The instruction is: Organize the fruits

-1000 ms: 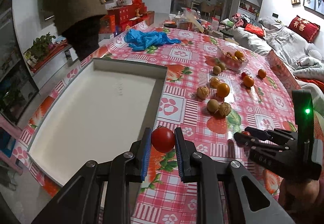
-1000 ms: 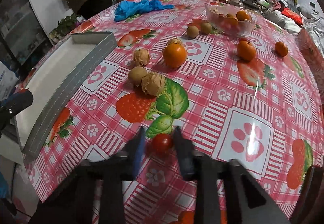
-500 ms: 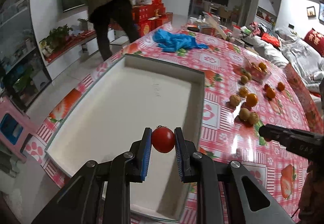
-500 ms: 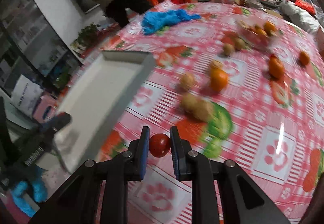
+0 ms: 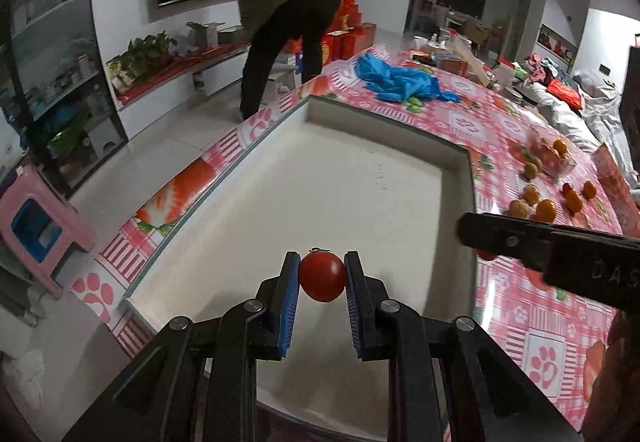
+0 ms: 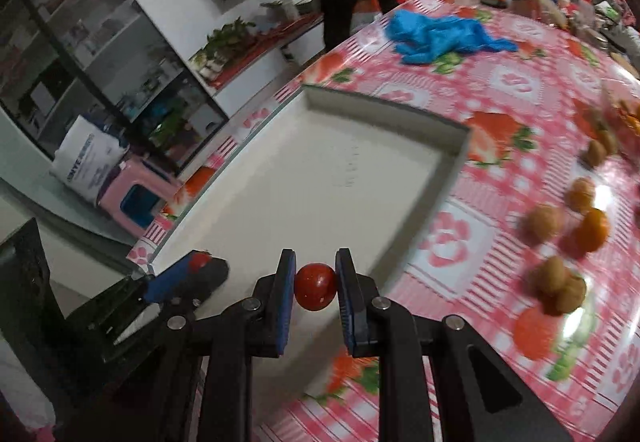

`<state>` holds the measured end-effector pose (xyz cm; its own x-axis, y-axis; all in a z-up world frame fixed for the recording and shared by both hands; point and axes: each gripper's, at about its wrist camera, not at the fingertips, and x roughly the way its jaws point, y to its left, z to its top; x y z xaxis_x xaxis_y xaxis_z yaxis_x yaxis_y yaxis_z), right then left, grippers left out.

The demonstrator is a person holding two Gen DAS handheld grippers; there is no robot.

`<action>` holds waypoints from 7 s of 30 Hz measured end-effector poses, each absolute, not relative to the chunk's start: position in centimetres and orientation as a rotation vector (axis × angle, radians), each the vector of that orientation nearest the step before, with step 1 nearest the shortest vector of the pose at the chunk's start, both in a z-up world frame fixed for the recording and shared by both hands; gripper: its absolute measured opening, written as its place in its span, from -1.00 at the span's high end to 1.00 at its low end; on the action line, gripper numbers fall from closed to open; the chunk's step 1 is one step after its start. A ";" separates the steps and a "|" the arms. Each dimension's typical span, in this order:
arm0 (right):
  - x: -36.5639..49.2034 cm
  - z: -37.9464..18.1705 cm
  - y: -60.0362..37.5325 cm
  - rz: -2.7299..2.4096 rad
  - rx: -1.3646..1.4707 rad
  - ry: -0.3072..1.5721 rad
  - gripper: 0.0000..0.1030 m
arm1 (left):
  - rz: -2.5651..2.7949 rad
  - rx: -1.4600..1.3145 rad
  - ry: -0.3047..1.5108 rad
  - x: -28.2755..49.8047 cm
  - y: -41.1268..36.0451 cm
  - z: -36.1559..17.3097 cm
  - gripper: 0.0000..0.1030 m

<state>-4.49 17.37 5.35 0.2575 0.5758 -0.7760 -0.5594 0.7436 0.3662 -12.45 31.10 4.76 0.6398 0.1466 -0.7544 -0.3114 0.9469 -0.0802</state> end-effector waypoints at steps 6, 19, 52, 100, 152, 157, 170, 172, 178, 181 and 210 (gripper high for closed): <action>-4.8 3.4 19.8 0.783 -0.028 1.112 0.55 | 0.272 -0.228 0.863 -12.4 31.9 3.7 0.54; -4.5 4.5 18.4 0.744 -0.031 1.073 -0.73 | 0.327 -0.208 0.797 -13.6 31.0 4.0 -0.98; 9.6 8.1 -19.0 -0.108 0.362 1.034 -1.00 | -0.048 -0.071 0.875 -7.0 14.4 7.0 -0.98; -3.9 0.9 -11.0 0.091 0.055 1.008 0.16 | -0.047 0.002 0.938 -3.8 11.2 2.4 -0.98; -5.1 -0.7 -9.8 0.092 -0.021 0.958 -1.00 | 0.004 -0.012 0.996 -0.3 10.5 0.6 0.48; -5.1 -0.7 -9.9 0.089 -0.027 0.959 -1.00 | -0.020 0.007 0.976 -4.6 10.3 0.6 0.48; -5.0 -0.8 -9.8 0.088 -0.030 0.960 -1.00 | -0.028 -0.023 0.950 -5.5 10.4 -0.3 -0.83; -5.0 -0.8 -9.7 0.088 -0.030 0.960 -1.00 | -0.037 -0.004 0.963 -5.4 10.0 -0.5 -0.94; -5.0 -0.8 -9.7 0.087 -0.031 0.960 -1.00 | -0.036 -0.011 0.965 -5.4 10.1 -0.6 -0.98; -5.0 -0.8 -9.7 0.087 -0.031 0.960 -1.00 | -0.035 -0.009 0.966 -5.3 10.2 -0.7 -0.98; -5.0 -0.8 -9.7 0.086 -0.034 0.960 -1.00 | -0.036 -0.010 0.965 -5.4 10.2 -0.7 -0.98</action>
<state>-5.04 -9.66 -0.75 0.5705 0.0581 -0.8193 -0.0885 0.9960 0.0090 -5.35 10.17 -0.72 0.5685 -0.0346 -0.8219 0.0259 0.9994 -0.0241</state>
